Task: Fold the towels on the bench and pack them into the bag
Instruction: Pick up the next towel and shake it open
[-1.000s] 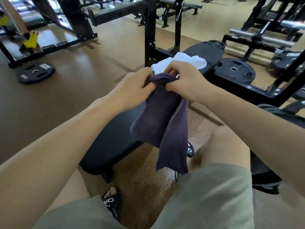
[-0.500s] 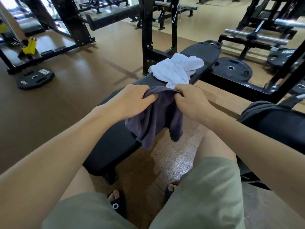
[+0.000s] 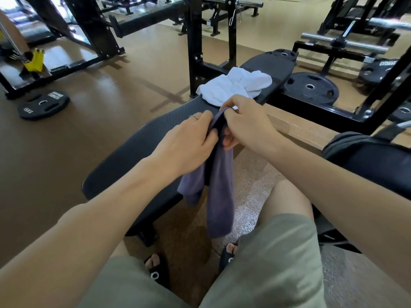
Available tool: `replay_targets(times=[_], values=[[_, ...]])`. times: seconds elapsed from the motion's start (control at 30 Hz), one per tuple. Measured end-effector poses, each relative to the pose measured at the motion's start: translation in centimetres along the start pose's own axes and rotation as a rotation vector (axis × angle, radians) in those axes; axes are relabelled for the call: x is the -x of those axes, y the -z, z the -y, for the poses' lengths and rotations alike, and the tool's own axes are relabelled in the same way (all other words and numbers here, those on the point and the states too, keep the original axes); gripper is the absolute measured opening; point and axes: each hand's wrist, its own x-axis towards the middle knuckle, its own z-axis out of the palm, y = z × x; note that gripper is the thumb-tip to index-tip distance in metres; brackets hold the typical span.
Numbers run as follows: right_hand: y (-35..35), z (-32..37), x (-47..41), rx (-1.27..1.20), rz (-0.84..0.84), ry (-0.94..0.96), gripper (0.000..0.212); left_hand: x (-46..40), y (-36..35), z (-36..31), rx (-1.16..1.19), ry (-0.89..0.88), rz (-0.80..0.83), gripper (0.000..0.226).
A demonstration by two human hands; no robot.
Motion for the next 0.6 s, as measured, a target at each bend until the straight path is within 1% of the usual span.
replay_targets(times=[0.03,0.07,0.17,0.23,0.27,0.33,0.4,0.47,0.53,0.6], values=[[-0.1,0.0,0.0,-0.001,-0.012,0.009,0.024,0.1,-0.2,-0.2,0.018,0.007,-0.038,0.011],[-0.2,0.1,0.0,0.011,-0.023,0.028,0.023,0.1,-0.3,-0.5,0.030,0.010,-0.060,0.010],[-0.3,0.2,-0.1,0.039,-0.039,0.081,0.022,0.0,-0.4,-1.1,0.036,-0.018,-0.048,0.027],[-0.3,0.1,-0.4,0.071,-0.057,0.123,0.020,-0.2,-0.3,-1.3,0.001,-0.024,-0.040,0.032],[-0.1,-0.1,-0.6,0.132,-0.072,0.160,0.018,-0.3,-0.2,-1.2,-0.039,-0.024,-0.035,0.033],[0.6,-0.9,-1.3,0.337,-0.078,0.227,0.016,-0.5,0.1,-0.8,-0.132,-0.023,-0.021,0.033],[1.6,-1.9,-2.0,0.572,-0.062,0.240,0.015,-0.5,0.5,0.0,-0.251,-0.043,0.006,0.031],[2.2,-2.9,-2.4,0.700,-0.056,0.230,0.012,-0.5,0.6,0.7,-0.361,-0.092,0.039,0.029],[2.2,-3.3,-2.6,0.685,-0.075,0.217,0.007,-0.5,0.4,1.3,-0.441,-0.162,0.057,0.024],[1.9,-3.3,-2.6,0.564,-0.091,0.196,0.009,-0.5,0.1,2.0,-0.496,-0.150,0.102,0.022]])
